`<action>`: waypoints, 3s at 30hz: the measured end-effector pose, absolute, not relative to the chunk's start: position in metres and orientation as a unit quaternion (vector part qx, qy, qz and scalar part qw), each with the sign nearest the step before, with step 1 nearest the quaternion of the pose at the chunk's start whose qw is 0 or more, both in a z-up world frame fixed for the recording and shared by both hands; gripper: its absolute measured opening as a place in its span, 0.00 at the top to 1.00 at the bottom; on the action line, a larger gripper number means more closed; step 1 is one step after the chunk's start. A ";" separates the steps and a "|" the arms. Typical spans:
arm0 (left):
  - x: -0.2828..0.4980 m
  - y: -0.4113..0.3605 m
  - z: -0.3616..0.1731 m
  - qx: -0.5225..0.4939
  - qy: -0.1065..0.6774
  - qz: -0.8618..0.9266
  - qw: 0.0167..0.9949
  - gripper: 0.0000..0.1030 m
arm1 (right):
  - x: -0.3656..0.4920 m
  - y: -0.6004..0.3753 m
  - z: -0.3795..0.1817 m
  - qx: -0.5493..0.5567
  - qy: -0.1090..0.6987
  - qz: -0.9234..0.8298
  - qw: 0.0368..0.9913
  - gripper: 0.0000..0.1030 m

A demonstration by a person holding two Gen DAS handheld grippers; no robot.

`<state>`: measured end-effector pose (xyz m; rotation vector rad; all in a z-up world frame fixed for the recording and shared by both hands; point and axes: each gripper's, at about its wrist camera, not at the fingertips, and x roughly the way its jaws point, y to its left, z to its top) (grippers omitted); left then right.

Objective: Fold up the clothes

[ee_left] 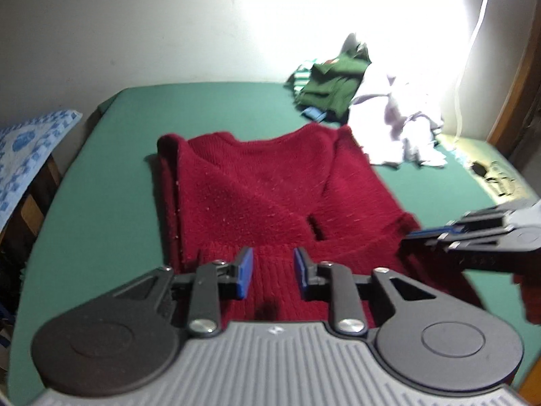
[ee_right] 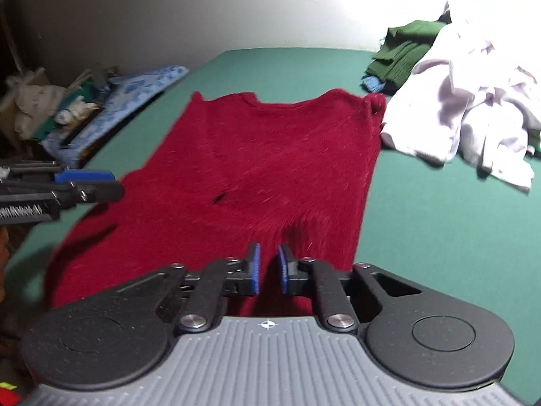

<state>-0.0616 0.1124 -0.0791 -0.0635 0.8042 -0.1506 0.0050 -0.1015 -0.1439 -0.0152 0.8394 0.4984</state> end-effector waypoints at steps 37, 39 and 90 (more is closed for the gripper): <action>0.041 0.193 -0.080 -0.067 0.401 -0.134 0.904 0.72 | 0.085 -0.101 -0.113 -0.048 0.474 0.217 0.852 0.85; 0.068 0.200 -0.093 -0.081 0.411 -0.125 0.899 0.72 | 0.100 -0.100 -0.111 -0.054 0.483 0.220 0.846 0.78; 0.165 0.237 -0.143 -0.083 0.411 -0.164 0.893 0.28 | 0.206 -0.147 -0.127 0.037 0.464 0.245 0.850 0.61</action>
